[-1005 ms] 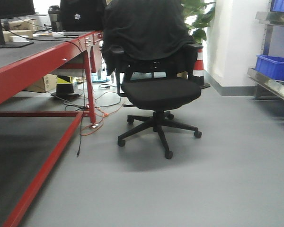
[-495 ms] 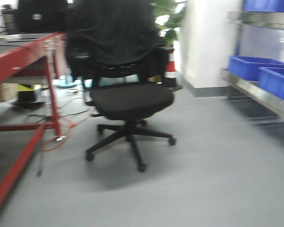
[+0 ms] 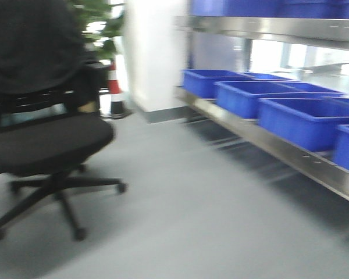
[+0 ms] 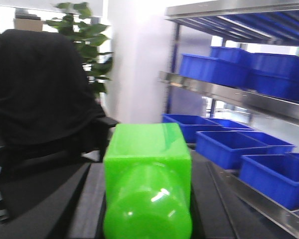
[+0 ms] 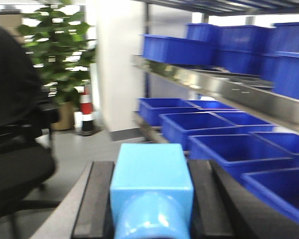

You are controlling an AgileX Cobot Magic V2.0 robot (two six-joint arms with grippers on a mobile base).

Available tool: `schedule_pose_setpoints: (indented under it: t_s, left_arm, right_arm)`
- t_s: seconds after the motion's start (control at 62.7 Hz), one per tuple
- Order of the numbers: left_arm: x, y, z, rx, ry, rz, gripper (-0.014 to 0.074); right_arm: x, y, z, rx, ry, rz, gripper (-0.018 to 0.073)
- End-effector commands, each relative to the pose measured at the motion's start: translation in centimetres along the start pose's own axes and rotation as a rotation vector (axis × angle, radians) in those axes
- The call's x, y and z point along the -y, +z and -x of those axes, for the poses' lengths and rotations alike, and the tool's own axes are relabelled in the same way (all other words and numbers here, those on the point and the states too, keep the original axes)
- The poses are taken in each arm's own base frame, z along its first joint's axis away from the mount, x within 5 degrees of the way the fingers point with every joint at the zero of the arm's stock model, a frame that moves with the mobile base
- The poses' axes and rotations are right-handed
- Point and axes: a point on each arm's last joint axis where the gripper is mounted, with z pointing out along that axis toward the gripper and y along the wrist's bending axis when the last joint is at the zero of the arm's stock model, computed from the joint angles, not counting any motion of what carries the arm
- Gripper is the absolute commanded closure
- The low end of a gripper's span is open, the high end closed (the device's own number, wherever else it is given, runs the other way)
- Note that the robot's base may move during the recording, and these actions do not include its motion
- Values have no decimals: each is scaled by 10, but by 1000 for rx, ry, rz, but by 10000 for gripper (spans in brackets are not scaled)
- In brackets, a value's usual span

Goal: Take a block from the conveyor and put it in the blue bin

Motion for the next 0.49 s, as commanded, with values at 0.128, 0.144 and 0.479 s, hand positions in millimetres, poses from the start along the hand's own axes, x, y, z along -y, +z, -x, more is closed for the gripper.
schedule_pose_setpoints:
  t_s: [0.128, 0.144, 0.479]
  left_arm:
    - [0, -1, 2, 21, -4, -4, 708]
    - [0, -1, 2, 21, -4, -4, 708]
    - [0, -1, 2, 21, -4, -4, 708]
  right_arm:
    - [0, -1, 5, 29, -6, -1, 713]
    - [0, -1, 5, 29, -6, -1, 713]
    - [0, -1, 5, 29, -6, -1, 713]
